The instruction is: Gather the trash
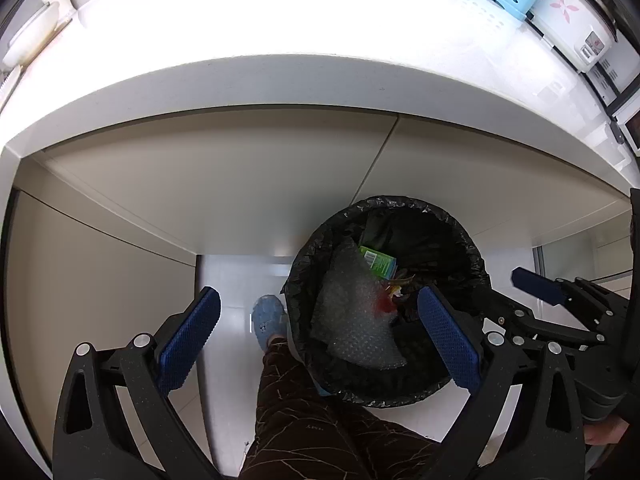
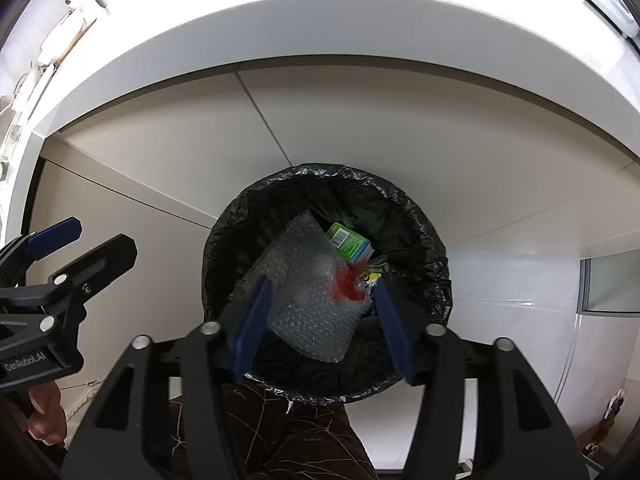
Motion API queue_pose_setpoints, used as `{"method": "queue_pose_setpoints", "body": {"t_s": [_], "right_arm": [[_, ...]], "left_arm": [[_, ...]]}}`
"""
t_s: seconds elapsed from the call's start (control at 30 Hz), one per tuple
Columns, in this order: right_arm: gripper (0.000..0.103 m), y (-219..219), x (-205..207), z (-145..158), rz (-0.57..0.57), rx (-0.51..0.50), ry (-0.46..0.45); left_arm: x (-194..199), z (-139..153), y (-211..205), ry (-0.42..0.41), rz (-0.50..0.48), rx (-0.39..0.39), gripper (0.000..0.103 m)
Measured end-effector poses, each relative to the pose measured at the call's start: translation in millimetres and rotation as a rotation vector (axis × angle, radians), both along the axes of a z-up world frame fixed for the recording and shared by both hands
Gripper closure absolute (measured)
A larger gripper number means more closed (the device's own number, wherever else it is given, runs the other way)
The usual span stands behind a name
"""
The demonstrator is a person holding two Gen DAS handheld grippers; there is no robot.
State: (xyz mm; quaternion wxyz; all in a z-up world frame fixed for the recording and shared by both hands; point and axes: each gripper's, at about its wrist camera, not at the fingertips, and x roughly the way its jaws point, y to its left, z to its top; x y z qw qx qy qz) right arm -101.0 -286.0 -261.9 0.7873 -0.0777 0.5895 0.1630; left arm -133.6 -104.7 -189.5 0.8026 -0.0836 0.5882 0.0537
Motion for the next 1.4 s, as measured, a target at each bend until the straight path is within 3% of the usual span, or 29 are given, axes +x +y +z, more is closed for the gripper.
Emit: {"method": "queue_pose_setpoints", "body": {"t_s": [0.2, 0.4, 0.6, 0.83, 1.07, 1.4], "right_arm": [[0.025, -12, -1, 20, -0.024, 0.027, -0.017], [0.013, -31, -5, 73, -0.079, 0.011, -0.107], [0.012, -51, -22, 144, -0.105, -0.005, -0.204], [0.012, -67, -44, 198, -0.131, 0.018, -0.214], [0.012, -67, -59, 229, -0.121, 0.021, -0.245], [0.012, -62, -62, 231, -0.131, 0.015, -0.242]], "left_arm": [[-1, 8, -7, -0.012, -0.011, -0.001, 0.006], [-3, 45, -17, -0.044, -0.007, -0.012, 0.006], [-11, 107, -27, -0.083, -0.013, -0.007, 0.006], [-32, 165, -29, -0.119, -0.007, -0.023, 0.006], [-39, 194, -34, -0.127, -0.031, -0.018, 0.006], [-40, 199, -31, -0.128, -0.028, -0.013, 0.006]]}}
